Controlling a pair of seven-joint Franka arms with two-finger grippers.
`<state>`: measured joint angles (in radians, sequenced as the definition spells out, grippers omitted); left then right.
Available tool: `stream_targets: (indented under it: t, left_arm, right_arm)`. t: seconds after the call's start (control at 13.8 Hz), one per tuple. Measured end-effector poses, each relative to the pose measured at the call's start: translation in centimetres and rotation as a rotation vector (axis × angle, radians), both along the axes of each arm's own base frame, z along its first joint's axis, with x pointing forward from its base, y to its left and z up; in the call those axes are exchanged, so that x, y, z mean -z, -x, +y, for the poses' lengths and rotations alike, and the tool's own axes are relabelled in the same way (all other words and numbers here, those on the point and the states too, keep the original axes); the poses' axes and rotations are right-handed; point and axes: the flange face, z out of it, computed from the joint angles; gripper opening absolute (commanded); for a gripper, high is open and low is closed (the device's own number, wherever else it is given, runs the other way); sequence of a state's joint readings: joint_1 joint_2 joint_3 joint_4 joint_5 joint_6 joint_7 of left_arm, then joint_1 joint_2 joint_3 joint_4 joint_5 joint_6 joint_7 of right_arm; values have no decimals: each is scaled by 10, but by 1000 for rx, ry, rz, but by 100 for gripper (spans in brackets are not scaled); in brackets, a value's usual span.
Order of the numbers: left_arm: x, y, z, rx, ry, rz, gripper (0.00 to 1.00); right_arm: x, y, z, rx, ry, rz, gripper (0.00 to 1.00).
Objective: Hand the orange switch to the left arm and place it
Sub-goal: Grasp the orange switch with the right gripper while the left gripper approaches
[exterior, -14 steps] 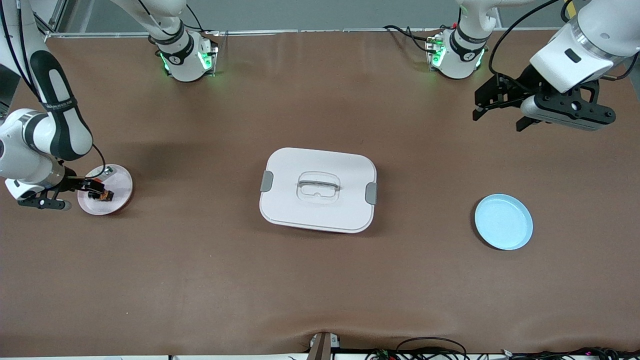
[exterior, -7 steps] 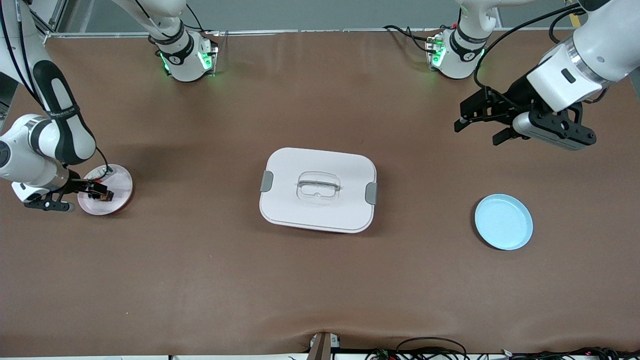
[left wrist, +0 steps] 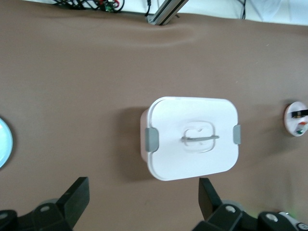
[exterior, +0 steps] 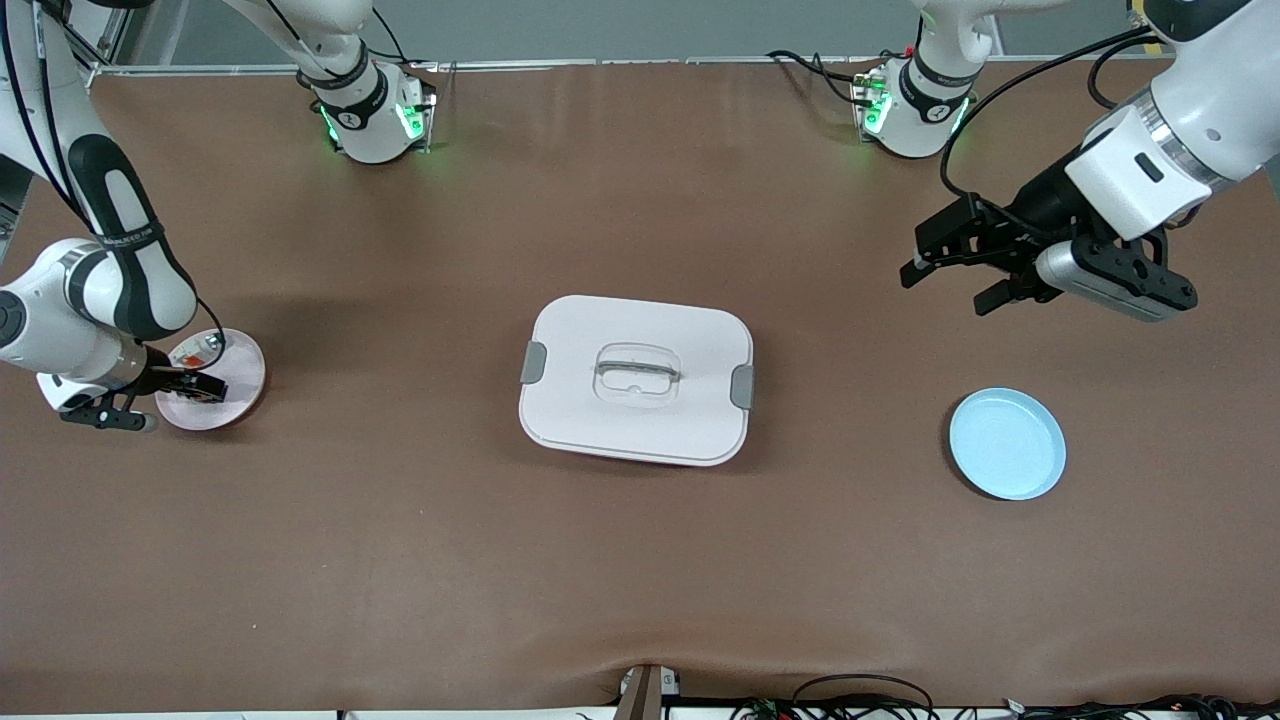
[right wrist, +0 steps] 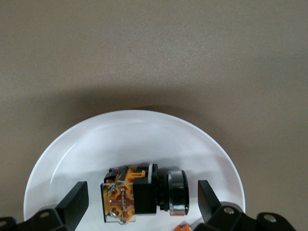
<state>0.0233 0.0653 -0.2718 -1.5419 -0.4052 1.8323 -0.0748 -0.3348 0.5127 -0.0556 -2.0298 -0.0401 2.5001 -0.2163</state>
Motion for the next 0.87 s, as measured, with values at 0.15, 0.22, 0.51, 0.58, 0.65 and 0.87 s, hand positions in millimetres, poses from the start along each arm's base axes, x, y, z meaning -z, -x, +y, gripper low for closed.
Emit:
stream_targets:
  t: [0.15,0.22,0.51,0.58,0.65,0.87]
  left_arm:
    - [5,-7,-1,-10,30,-7,100]
    - [8,-11,-2,-14,38,-14,100]
    - [14,-13,-18,5,48,-22,100]
    - [16,-12,-22,11,48,-19,100]
    - [17,-12,-24,15,48,-17,100]
    - [22,-13,-29,21,58,-6,100]
  right_arm:
    - [2,-2,0,-2,-1,1,100]
    - [3,-3,0,-4,-1,-1,100]
    - [2,-6,1,-12,-1,-4,100]
    - [2,-6,1,-12,-1,-4,98]
    - [2,-6,1,-12,-1,-4,98]
    - [3,-6,1,-12,-2,-2,98]
